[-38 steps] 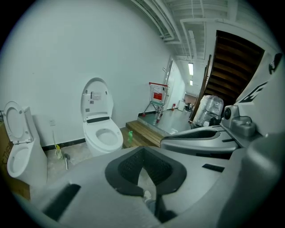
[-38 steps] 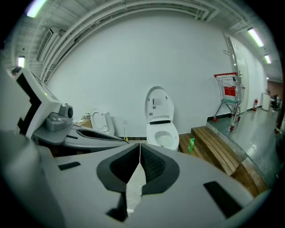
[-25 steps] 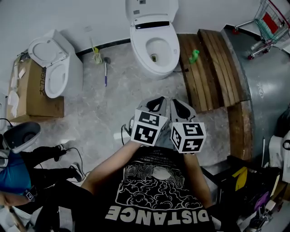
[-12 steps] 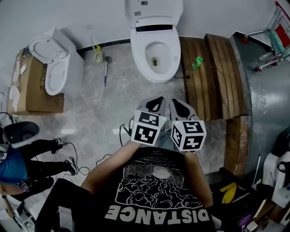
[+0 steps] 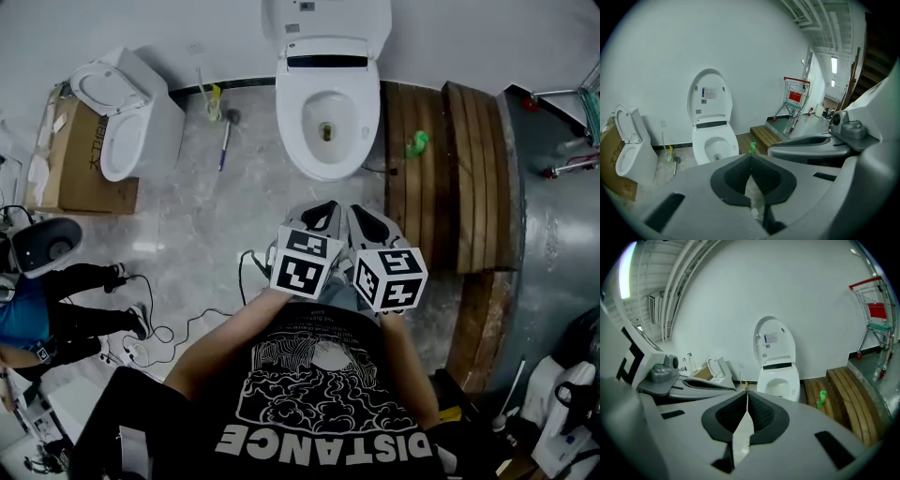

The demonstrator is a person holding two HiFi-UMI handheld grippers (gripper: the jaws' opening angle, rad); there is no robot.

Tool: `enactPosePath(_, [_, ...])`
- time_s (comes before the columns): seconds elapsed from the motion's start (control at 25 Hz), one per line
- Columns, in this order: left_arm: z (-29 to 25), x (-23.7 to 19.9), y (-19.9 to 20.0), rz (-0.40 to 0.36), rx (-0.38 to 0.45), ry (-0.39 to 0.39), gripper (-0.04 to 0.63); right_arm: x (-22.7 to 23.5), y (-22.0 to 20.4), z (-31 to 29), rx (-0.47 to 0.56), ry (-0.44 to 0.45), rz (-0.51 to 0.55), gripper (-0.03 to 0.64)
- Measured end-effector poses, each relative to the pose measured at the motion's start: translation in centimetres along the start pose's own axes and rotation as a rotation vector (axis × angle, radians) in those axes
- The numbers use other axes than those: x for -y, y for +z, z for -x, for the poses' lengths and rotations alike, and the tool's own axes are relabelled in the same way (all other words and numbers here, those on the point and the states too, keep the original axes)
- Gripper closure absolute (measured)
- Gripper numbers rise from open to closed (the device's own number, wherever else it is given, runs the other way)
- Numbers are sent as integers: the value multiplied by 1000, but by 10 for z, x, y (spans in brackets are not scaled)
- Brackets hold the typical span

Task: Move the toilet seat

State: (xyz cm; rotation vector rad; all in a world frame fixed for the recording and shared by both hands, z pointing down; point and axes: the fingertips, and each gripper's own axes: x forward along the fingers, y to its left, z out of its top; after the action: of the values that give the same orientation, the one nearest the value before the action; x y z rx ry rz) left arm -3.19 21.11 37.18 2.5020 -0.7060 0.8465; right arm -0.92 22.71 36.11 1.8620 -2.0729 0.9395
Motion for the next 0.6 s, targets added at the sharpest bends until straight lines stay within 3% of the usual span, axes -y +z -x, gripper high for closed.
enactPosePath(0.24, [-26, 1, 2, 8, -35, 58, 583, 30, -2, -16, -33, 85, -65, 597])
enactPosePath(0.6, [-68, -28, -19, 124, -51, 86, 583, 58, -22, -61, -112, 138, -129, 597])
